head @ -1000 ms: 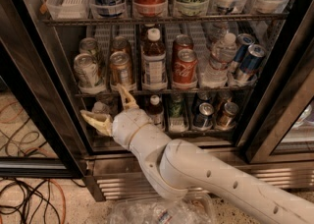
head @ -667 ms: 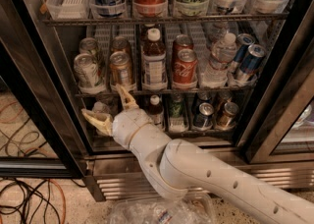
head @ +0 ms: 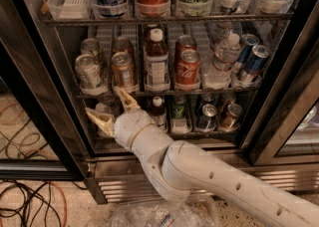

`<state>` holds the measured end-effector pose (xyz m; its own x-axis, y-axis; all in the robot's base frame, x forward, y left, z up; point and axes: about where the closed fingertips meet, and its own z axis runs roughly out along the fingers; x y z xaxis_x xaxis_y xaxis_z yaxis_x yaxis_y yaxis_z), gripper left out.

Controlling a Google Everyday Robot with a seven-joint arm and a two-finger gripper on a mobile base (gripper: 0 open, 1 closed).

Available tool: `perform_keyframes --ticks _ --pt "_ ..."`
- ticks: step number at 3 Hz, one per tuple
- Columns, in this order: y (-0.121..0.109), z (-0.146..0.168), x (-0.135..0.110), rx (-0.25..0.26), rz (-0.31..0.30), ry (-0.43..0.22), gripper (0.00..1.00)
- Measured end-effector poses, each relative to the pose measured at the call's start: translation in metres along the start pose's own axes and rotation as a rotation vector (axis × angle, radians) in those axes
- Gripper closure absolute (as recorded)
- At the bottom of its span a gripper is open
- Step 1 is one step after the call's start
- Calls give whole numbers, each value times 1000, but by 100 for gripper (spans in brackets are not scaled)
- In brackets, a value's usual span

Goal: Pick 7up can from middle shelf of fridge

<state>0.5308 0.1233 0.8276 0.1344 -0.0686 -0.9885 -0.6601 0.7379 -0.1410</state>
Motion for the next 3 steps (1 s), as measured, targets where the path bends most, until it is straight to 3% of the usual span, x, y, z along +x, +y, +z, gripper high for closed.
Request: perform_keyframes --ticks 3 --pt "-14 35 2 -23 4 -13 30"
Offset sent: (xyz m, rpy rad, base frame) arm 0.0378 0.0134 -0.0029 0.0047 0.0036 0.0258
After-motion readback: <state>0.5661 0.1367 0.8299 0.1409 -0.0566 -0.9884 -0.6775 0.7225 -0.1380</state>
